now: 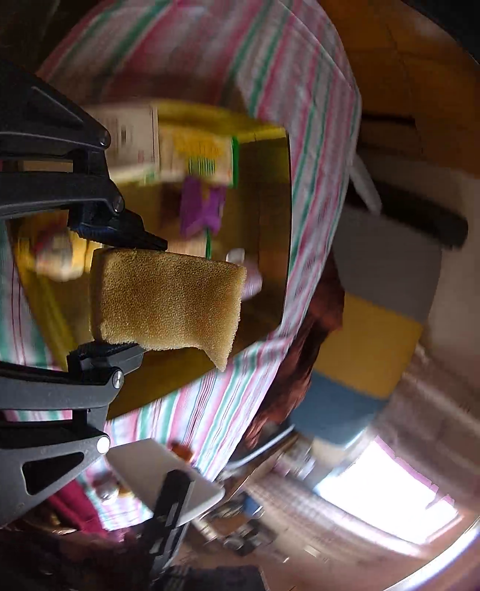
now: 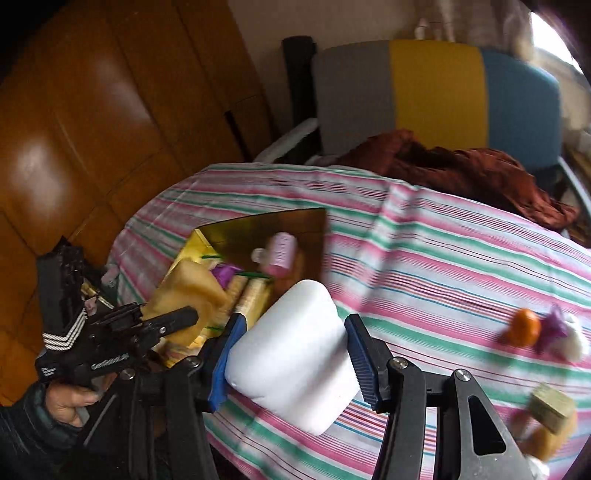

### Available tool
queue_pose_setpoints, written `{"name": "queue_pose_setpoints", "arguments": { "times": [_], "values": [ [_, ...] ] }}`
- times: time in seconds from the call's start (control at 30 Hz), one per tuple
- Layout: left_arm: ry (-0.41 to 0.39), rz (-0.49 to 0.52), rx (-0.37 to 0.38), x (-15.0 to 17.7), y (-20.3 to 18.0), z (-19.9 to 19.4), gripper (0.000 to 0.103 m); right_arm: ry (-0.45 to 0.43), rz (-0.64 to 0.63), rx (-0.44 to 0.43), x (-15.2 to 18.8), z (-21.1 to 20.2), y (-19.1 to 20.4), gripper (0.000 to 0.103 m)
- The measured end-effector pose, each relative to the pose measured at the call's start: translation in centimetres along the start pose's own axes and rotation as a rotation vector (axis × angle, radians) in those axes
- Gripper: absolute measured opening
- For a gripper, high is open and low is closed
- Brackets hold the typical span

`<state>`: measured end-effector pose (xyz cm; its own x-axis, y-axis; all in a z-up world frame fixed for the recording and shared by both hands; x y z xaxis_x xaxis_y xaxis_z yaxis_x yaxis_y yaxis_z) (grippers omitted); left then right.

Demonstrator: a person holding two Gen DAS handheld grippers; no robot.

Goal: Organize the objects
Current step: 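Lower the sponge into the tray with the left gripper while the right drops the foam block in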

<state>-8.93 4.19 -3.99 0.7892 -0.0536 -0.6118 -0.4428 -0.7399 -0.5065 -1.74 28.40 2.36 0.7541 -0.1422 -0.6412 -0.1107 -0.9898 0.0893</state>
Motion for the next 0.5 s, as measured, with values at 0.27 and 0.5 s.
{"name": "queue_pose_setpoints", "arguments": {
  "times": [0.27,0.5],
  "values": [
    [0.020,-0.104,-0.060,1.5,4.0,-0.1,0.051,0.096,-0.136,0.001,0.9,6.3,8.0,0.063],
    [-0.015,-0.129,-0.081,1.9,5.2,-1.8,0.052,0.185,-0.083,-0.177,2.8,9.3,10.7,0.080]
  ]
}}
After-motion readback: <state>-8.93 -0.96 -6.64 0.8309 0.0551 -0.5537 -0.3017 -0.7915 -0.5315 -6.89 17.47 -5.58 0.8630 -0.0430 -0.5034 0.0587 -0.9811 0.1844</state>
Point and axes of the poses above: each gripper's, at about its wrist camera, not at the fingertips, and z roughly the way its jaws point, y to its left, x to its underside, the point moved 2 cm from there along z, roughly the way its jaws point, and after that the axes turned 13 degrees about x, right-handed, at the moved point
